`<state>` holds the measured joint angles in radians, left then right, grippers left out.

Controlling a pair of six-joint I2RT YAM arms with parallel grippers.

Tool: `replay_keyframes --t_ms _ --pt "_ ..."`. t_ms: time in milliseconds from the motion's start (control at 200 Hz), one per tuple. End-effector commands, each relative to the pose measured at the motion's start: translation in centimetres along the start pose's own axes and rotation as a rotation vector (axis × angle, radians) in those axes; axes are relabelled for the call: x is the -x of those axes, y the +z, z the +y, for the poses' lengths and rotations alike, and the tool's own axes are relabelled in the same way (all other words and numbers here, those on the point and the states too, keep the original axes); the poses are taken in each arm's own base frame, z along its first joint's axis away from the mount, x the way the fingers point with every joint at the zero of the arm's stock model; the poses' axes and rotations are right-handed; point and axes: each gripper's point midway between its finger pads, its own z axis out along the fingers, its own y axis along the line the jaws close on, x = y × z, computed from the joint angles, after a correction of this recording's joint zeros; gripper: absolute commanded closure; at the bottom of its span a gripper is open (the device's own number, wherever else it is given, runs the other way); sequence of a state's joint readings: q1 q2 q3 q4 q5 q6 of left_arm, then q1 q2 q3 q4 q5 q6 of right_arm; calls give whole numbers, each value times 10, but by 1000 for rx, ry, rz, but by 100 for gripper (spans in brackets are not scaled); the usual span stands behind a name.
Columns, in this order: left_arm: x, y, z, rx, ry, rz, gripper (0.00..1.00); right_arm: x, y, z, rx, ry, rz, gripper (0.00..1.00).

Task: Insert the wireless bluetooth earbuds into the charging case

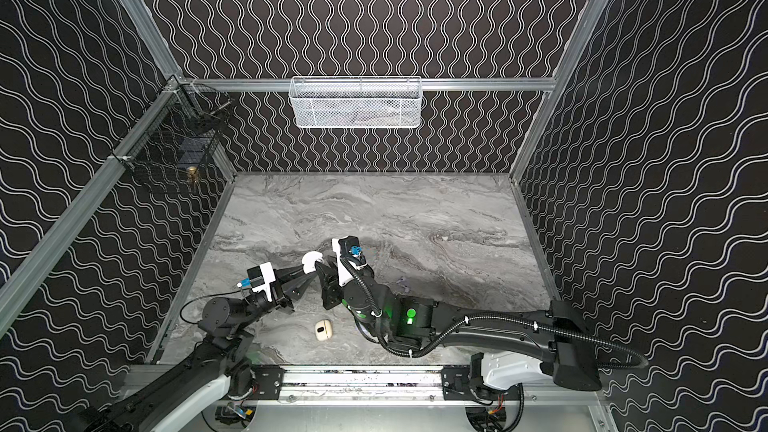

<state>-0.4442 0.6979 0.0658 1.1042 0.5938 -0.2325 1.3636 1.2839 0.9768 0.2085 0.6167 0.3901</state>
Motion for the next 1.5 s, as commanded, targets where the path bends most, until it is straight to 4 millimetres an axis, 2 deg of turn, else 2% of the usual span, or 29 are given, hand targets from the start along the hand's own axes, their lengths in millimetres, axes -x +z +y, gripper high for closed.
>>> replay_keyframes --t_ms 0,90,175,255,415,520,641,806,1131,1351,1496 --pt "12 0 -9 -49 24 -48 100 11 -4 1 4 -51 -18 67" --pt "13 0 -13 -75 23 -56 100 15 -10 2 59 -86 -31 67" --pt "13 1 -15 -90 20 -59 100 21 -16 -4 73 -109 -50 82" --pt "14 1 -16 -101 21 -61 100 26 -20 -13 79 -125 -47 88" --pt "14 2 -19 -118 18 -64 100 21 -19 -20 105 -133 -18 88" --pt "14 2 -20 -129 17 -67 100 17 -15 -23 98 -136 0 93" --pt "13 3 -20 -134 13 -65 100 10 -9 -14 134 -155 31 97" --pt "13 3 -20 -135 11 -66 100 6 -3 -3 176 -177 62 98" --pt "14 3 -21 -139 13 -70 100 -3 4 -3 166 -193 93 100" --pt "15 2 -20 -130 17 -74 100 -13 0 -4 184 -171 117 100" --pt "14 2 -20 -128 16 -71 100 -7 -5 -9 165 -159 101 98"
